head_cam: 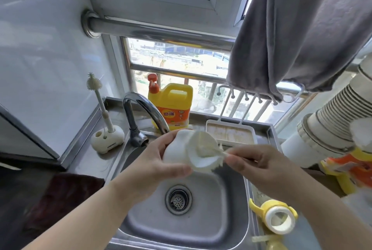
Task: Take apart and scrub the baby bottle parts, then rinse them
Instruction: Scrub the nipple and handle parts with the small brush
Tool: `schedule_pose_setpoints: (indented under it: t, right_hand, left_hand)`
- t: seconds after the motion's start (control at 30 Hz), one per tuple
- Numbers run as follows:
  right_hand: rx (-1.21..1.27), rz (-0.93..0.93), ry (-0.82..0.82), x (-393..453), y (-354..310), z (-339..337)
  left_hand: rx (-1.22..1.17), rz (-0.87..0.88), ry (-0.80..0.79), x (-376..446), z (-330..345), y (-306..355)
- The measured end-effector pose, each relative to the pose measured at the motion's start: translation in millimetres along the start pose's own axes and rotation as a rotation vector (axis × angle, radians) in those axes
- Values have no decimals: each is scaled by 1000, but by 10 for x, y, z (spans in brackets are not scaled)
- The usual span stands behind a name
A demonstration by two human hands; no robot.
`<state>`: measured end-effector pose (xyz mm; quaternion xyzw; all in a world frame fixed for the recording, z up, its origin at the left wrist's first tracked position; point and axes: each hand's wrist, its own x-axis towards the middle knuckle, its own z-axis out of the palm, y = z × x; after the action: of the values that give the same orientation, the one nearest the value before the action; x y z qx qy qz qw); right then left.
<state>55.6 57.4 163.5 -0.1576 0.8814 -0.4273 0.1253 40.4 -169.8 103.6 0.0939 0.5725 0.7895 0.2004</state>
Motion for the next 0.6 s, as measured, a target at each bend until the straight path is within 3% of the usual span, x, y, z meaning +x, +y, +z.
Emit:
schedule_pose_setpoints:
  t: [0.07, 0.17, 0.27, 0.6]
  right_hand:
    - [-12, 55, -24, -20, 12, -78]
    - [-22, 44, 72, 19, 56, -83]
    - [15, 17, 30, 7, 12, -11]
    - [53, 90, 110, -40, 50, 24]
  left_hand:
    - [-58, -18, -38, -9, -20, -14]
    - [-147, -27, -68, 12, -9, -39]
    - [-223, -31, -90, 41, -16, -31]
    - [-445, -32, 60, 86, -35, -25]
